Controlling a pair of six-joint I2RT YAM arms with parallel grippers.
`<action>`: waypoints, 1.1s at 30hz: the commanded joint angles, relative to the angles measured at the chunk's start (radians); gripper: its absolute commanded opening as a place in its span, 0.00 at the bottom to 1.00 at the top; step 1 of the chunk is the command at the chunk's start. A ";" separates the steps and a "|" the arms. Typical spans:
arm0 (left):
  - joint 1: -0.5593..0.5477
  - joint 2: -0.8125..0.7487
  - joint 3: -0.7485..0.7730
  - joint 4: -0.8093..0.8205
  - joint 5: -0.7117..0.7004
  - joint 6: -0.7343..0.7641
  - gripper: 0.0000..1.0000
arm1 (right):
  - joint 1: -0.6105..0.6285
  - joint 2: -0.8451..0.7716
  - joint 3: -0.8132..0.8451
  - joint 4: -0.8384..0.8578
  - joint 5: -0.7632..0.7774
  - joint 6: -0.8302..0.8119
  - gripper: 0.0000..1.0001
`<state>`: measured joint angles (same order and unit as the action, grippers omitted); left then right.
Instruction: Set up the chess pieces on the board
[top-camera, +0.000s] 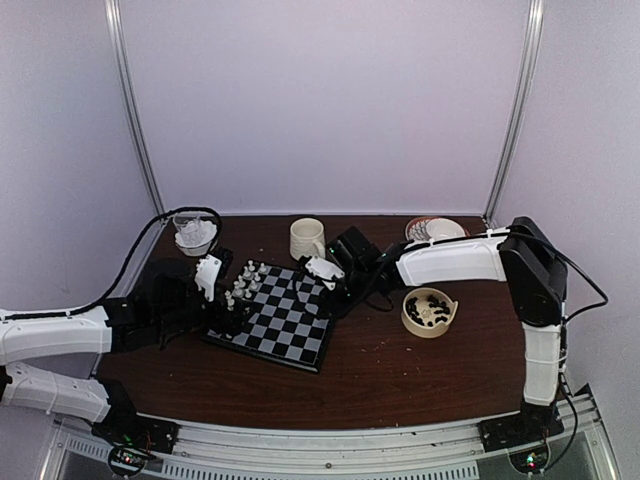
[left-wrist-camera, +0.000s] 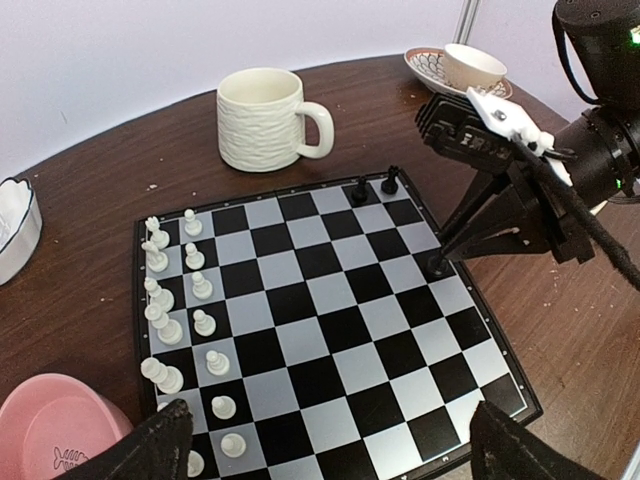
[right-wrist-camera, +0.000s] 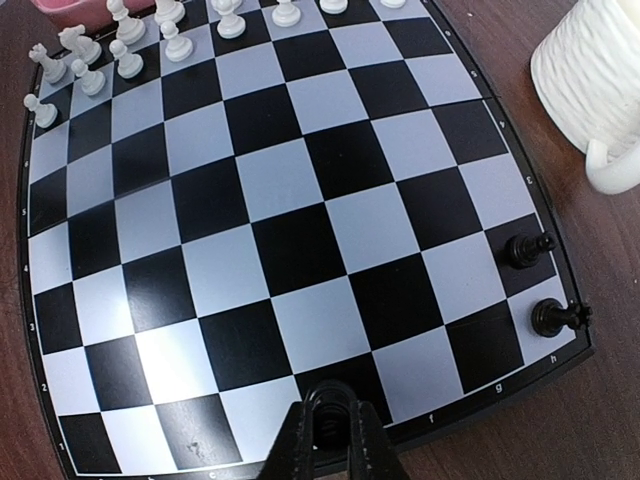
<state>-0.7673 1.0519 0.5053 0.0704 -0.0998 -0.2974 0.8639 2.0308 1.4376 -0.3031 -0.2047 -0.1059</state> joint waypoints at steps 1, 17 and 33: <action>0.003 0.002 0.036 0.008 0.006 0.000 0.97 | -0.003 -0.010 0.009 -0.016 -0.031 -0.003 0.03; 0.003 -0.002 0.040 -0.003 0.011 0.000 0.97 | 0.018 -0.042 -0.030 -0.038 -0.066 -0.024 0.03; 0.003 0.001 0.042 -0.004 0.011 0.001 0.97 | 0.043 -0.048 -0.028 -0.087 -0.048 -0.048 0.03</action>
<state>-0.7673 1.0523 0.5163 0.0498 -0.0967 -0.2974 0.8951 2.0125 1.4216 -0.3344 -0.2581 -0.1360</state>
